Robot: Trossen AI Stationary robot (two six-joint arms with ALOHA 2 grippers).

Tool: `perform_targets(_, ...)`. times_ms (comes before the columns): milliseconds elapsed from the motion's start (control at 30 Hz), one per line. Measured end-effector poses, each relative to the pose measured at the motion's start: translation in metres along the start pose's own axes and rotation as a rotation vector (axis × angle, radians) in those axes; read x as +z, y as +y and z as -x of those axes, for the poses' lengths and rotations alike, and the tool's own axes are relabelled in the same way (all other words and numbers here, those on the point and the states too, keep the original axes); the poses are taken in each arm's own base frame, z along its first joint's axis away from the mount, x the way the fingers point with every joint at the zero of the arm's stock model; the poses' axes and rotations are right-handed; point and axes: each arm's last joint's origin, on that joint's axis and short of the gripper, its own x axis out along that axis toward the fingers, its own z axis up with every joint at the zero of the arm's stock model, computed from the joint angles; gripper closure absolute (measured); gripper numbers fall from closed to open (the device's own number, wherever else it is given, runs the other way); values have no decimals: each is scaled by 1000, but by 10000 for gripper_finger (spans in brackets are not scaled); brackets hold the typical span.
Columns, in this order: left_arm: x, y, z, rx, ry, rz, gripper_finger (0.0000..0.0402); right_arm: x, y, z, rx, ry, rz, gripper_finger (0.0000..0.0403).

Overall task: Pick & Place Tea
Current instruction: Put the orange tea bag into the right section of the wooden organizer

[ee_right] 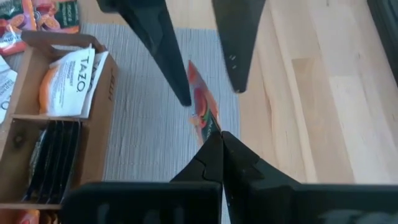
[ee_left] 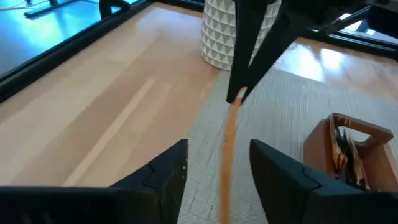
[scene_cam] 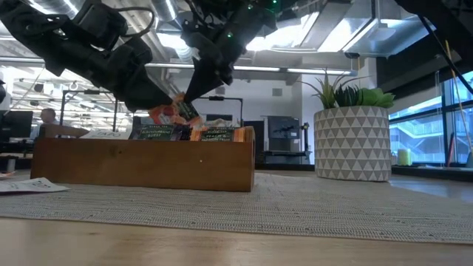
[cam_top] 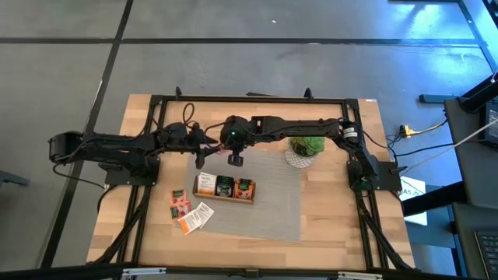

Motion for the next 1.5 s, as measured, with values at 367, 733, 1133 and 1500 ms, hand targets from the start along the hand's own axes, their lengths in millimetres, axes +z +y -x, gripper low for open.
perform_targets(367,1,0,0,30,-9,-58,381,1,0,0,2,-14,9,393)
perform_targets(733,1,-2,0,-28,-13,-29,399,9,-3,23,4,42,11,285)
perform_targets(1133,8,-18,8,-221,-351,-94,400,2,48,88,-58,48,97,225)
perform_targets(1500,-7,-43,26,-339,-568,-160,400,9,69,96,-43,-271,92,224)
